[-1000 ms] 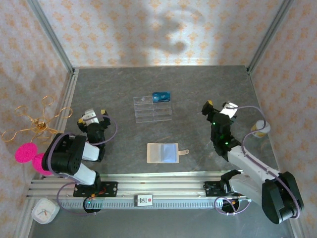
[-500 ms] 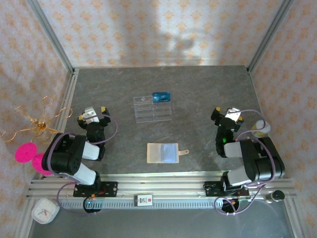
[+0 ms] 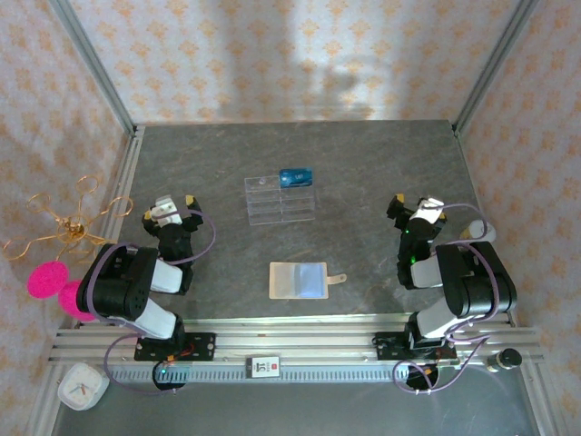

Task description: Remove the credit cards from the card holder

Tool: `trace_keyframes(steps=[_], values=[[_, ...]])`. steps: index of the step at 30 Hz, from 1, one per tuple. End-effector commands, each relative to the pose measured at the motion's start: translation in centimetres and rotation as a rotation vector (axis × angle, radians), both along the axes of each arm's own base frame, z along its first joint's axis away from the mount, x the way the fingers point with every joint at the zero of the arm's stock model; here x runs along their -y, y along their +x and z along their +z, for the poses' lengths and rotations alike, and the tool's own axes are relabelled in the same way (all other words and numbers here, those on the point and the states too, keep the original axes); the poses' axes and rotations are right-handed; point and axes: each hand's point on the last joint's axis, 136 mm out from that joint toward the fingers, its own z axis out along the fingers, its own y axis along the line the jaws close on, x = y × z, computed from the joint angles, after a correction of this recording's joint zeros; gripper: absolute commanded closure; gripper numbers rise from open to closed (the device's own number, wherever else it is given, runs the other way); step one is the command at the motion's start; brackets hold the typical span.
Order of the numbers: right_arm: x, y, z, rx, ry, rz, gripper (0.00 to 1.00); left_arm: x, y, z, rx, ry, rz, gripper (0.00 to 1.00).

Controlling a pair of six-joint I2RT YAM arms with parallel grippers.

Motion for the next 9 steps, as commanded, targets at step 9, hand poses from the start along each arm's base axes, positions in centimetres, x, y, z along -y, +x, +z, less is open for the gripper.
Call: trace_keyframes(steps=[9], values=[[0.05, -0.1, 1.02, 0.045, 0.004, 0.001, 0.0, 0.42, 0.56, 0.93, 0.036, 0.002, -0.02, 0.01]])
